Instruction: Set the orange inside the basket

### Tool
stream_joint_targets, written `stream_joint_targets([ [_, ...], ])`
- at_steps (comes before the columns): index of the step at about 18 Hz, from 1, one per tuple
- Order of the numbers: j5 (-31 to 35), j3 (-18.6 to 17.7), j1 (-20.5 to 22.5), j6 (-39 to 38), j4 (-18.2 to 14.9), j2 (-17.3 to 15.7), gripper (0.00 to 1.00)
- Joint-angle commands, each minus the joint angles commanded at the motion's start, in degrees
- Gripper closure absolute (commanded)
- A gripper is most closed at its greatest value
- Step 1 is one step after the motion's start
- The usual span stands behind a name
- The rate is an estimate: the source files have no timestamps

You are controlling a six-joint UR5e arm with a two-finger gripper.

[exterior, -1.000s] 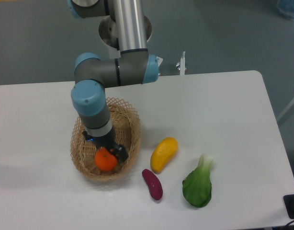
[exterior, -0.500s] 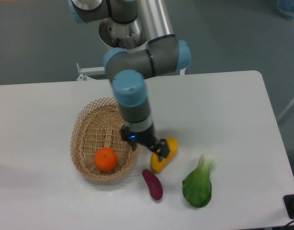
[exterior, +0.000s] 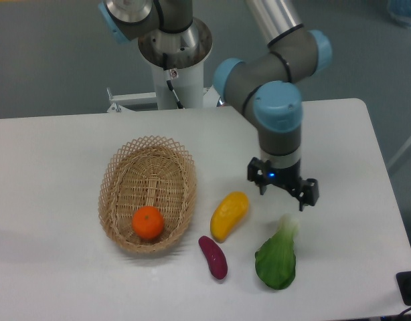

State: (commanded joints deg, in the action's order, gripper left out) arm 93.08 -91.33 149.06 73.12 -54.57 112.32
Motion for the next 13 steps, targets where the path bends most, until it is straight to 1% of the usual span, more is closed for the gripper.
stream_joint_targets([
  [3,0.0,2.0,0.7,0.6,-3.3,0.5,0.00],
  [7,0.0,1.4,0.7,0.6,-3.0,0.4,0.00],
  [13,-0.3,1.5,1.0,1.2,-3.0,0.4,0.00],
])
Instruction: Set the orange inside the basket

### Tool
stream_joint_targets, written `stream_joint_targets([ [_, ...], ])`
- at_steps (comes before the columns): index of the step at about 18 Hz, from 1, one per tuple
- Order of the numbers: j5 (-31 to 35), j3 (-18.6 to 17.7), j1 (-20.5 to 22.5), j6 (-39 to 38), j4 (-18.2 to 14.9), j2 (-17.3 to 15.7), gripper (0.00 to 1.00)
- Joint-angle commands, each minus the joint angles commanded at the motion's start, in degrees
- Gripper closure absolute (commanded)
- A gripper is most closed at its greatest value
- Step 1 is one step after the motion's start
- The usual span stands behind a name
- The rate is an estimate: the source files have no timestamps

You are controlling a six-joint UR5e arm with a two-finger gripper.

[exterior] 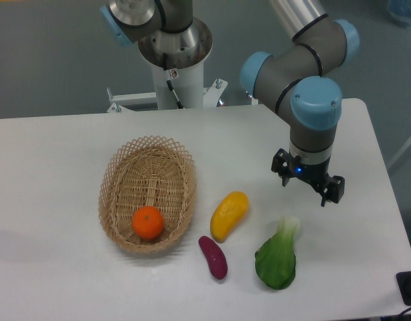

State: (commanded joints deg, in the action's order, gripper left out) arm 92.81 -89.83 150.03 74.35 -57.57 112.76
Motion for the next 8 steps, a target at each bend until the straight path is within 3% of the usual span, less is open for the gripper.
stream_joint_targets([
  [8,-2.5,0.4,1.1,2.7,-1.2,-0.3,0.00],
])
